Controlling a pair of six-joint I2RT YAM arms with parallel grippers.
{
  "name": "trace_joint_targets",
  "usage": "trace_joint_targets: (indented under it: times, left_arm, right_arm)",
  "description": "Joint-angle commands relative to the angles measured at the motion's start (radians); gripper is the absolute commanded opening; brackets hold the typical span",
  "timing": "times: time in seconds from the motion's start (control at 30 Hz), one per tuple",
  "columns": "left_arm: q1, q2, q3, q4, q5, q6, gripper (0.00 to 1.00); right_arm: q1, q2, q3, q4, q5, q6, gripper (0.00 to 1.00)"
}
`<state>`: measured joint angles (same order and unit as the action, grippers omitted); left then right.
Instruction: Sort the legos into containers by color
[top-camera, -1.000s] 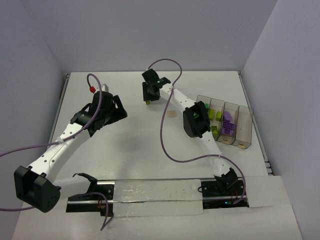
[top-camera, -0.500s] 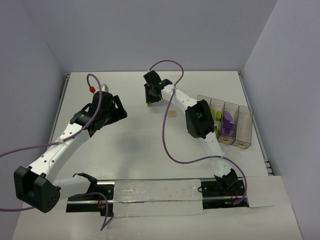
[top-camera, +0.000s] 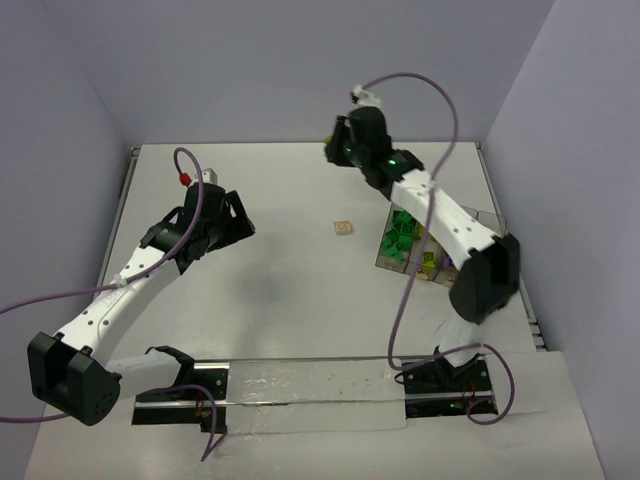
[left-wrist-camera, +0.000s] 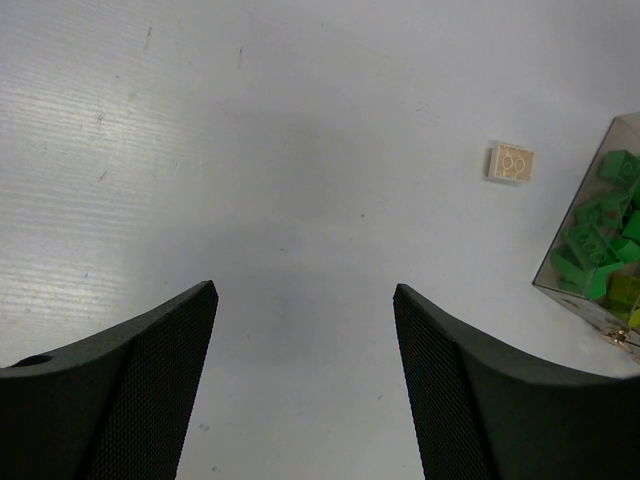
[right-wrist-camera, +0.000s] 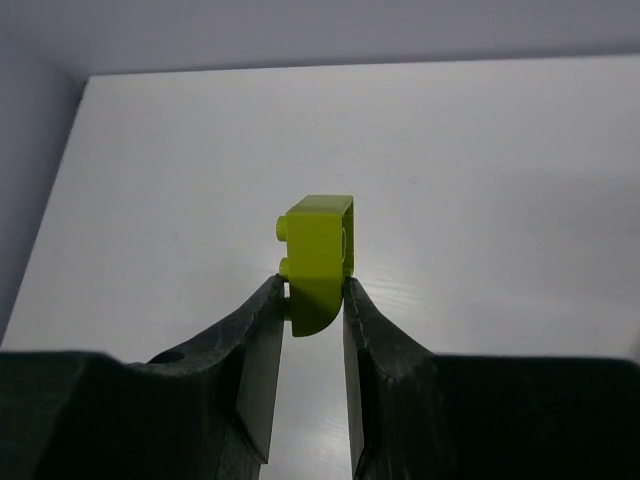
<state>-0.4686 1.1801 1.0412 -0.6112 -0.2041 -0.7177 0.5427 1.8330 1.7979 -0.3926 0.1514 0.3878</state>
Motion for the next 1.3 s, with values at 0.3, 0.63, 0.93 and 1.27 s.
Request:
trace_joint_targets:
  times: [0.3,0.63,0.93,1.27]
  left_arm:
    - [0.004,-0.006,0.009,0.018,0.026,0.011,0.79]
    - [0.004,0.001,0.008,0.03,0.045,0.004,0.79]
    - [0.004,0.008,-0.004,0.043,0.053,0.001,0.79]
    - [0.004,0.012,-0.001,0.045,0.048,-0.003,0.79]
  right_arm:
    - [-0.392,-0.506,-0.792,0.197,0.134,0.149,0.07]
    - [-0.448,-0.596,-0.964,0.177,0.173,0.107,0.07]
    - [-0.448,-0.631,-1.033,0.172,0.216,0.1,0.36]
    - [-0.338,-0.661,-0.886,0.098,0.26,0.05,0.67]
